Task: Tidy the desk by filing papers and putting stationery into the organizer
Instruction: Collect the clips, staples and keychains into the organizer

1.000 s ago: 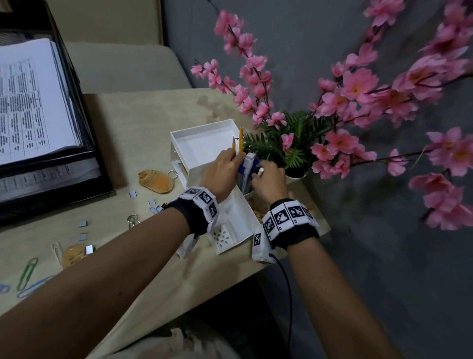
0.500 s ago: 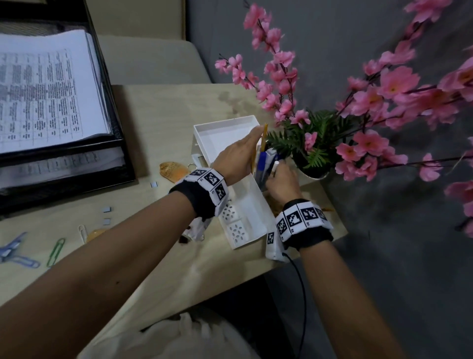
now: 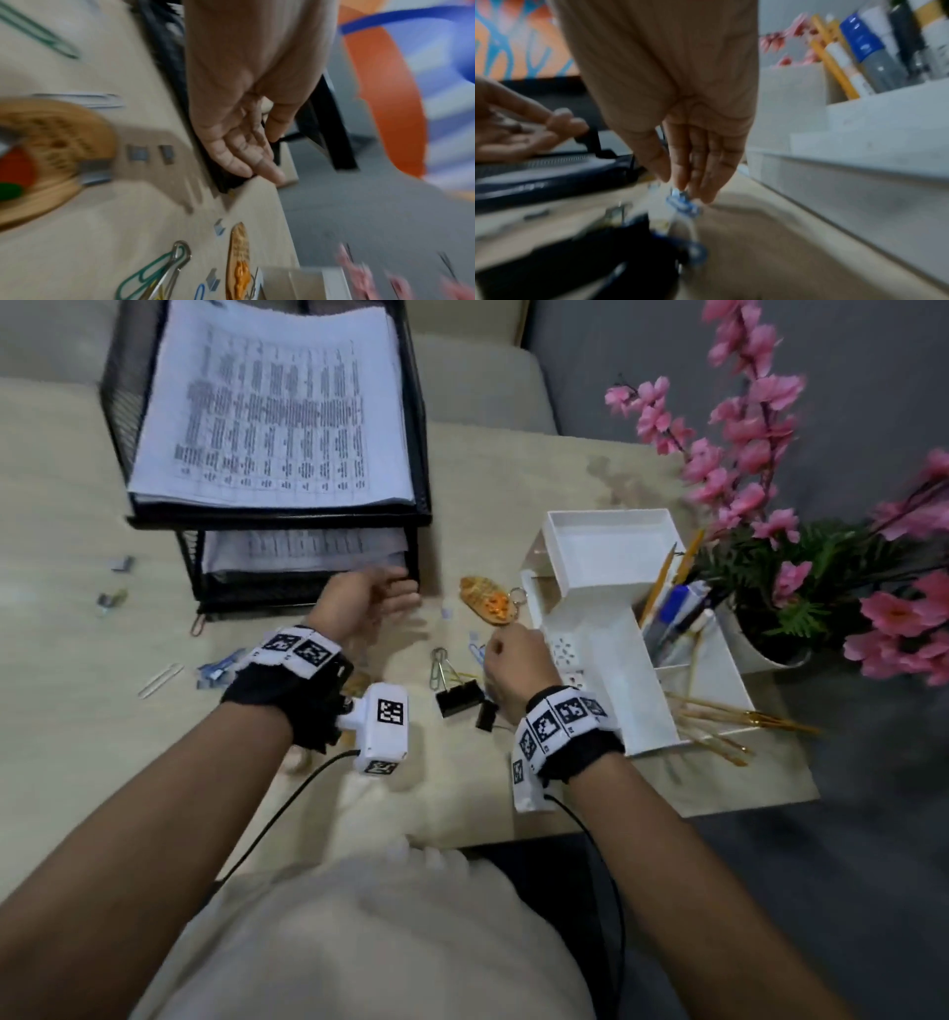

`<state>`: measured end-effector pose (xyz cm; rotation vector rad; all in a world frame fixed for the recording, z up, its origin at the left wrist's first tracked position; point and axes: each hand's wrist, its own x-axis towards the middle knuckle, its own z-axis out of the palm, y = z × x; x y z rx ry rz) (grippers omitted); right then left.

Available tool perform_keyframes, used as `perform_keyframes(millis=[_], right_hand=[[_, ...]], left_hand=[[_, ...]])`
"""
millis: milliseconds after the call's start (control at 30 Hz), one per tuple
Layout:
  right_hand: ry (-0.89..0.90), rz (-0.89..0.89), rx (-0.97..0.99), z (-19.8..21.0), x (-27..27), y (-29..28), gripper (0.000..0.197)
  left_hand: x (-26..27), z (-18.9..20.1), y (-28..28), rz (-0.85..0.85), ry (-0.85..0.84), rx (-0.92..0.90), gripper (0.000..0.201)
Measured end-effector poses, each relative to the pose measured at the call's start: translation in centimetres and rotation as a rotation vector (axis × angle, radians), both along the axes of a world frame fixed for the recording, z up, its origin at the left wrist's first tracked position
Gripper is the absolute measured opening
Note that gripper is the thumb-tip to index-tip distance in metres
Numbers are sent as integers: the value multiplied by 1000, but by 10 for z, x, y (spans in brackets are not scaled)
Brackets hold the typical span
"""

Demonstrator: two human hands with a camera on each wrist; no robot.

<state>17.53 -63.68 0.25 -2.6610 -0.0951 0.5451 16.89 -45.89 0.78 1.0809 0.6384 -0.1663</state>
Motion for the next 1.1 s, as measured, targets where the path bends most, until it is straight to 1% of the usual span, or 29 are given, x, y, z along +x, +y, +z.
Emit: perform_keyframes(millis=[67,100,167,300,400,467,533,600,633,700,800,867,900,933,1000,1033,1100], right_hand=[[19,-34,-88,-14,-2,6,21],[8,-51,-100,-18,-2,8,21],[-12,-63,-103,-26,1,10,19],[-16,-115,-88,-35,3,14,18],[28,-103,-67,-34,3,13,16],[52,-86,9,-36,0,9,11],[86,-100,137,-40,-4,4,14],[105,-80,185,-43,-10,0,16],[101,-65,178,-45,-13,-1,17],[72,-39,146,-43,-16,0,11],[43,80,3,-39,-19,2,7],[34,116,-65,-36,-20,2,10],[23,84,-41,-34,-20,1,10],[13,15,26,-30,-17,0,9],[-18,-131,212,-16,-13,-2,11],[-39,-170,306,-7,-10,-1,12],[-72,-135,414,10,-8,4,13]], left_hand=[[-11,-9,16,71,71,-184,26],[-16,-13,22,101,95,-244,25],[-20,-21,30,128,129,-299,24],[-20,-28,29,100,185,-282,24],[-19,-29,24,66,206,-255,23],[-20,-31,22,43,215,-240,23],[-21,-33,21,24,220,-228,22],[-22,-36,19,9,231,-218,22],[-22,-38,18,11,247,-213,21],[-23,-40,15,2,273,-194,21],[-24,-41,6,-28,281,-184,22],[-23,-40,-1,-46,270,-198,22],[-23,-40,-5,-56,266,-205,22],[-23,-40,-8,-64,265,-214,22],[-23,-39,-17,-89,258,-259,29],[-24,-38,-23,-114,254,-295,34],[-25,-36,-38,-157,235,-375,46]])
